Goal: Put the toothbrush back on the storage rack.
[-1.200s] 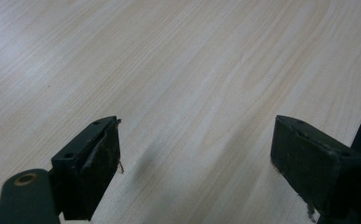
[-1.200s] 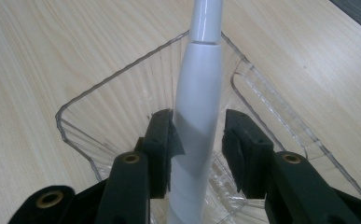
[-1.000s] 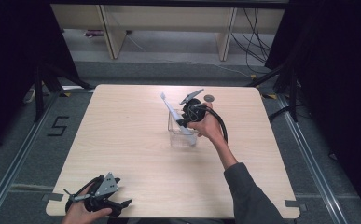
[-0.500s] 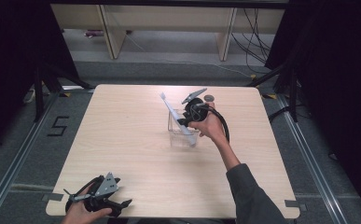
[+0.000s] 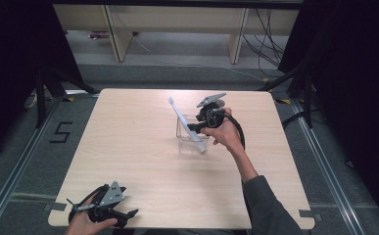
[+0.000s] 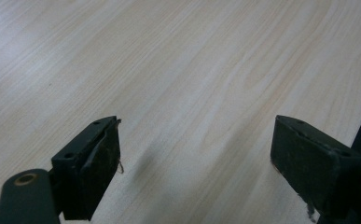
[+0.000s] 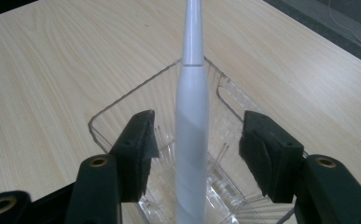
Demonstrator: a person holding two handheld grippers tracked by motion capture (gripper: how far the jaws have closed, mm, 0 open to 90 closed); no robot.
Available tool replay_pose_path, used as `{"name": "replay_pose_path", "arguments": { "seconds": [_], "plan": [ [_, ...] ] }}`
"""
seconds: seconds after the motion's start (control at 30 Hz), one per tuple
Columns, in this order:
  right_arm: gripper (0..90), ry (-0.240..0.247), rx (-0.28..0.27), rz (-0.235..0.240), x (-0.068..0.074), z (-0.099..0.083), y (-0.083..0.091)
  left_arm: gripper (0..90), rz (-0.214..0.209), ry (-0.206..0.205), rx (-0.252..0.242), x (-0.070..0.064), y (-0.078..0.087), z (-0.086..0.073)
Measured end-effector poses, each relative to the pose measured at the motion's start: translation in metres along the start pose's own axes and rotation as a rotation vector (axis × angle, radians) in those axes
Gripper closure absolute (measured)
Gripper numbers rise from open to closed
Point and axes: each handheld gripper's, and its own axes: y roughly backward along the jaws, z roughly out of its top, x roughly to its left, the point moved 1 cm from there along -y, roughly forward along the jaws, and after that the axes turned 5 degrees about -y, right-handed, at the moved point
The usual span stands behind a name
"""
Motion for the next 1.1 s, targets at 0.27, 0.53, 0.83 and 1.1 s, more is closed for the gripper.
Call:
{"name": "replay_pose_path", "arguments": {
  "seconds": [0.27, 0.53, 0.83, 1.1],
  "plan": [
    [43.5, -0.009, -0.031, 0.009, 0.000, -0.002, 0.007, 15.4, 0.003, 0.008, -0.006, -0.001, -0.001, -0.001],
    [41.5, 0.013, -0.052, 0.021, 0.005, -0.003, 0.015, 15.5, 0.000, 0.023, -0.004, -0.002, -0.001, -0.001],
    [41.1, 0.033, -0.089, 0.036, 0.009, -0.006, 0.024, 15.4, 0.004, 0.027, -0.019, -0.003, -0.001, -0.001],
    [40.2, 0.015, -0.101, 0.032, 0.004, -0.008, 0.034, 15.5, 0.004, 0.013, -0.015, -0.003, 0.000, 0.000]
  ]
}}
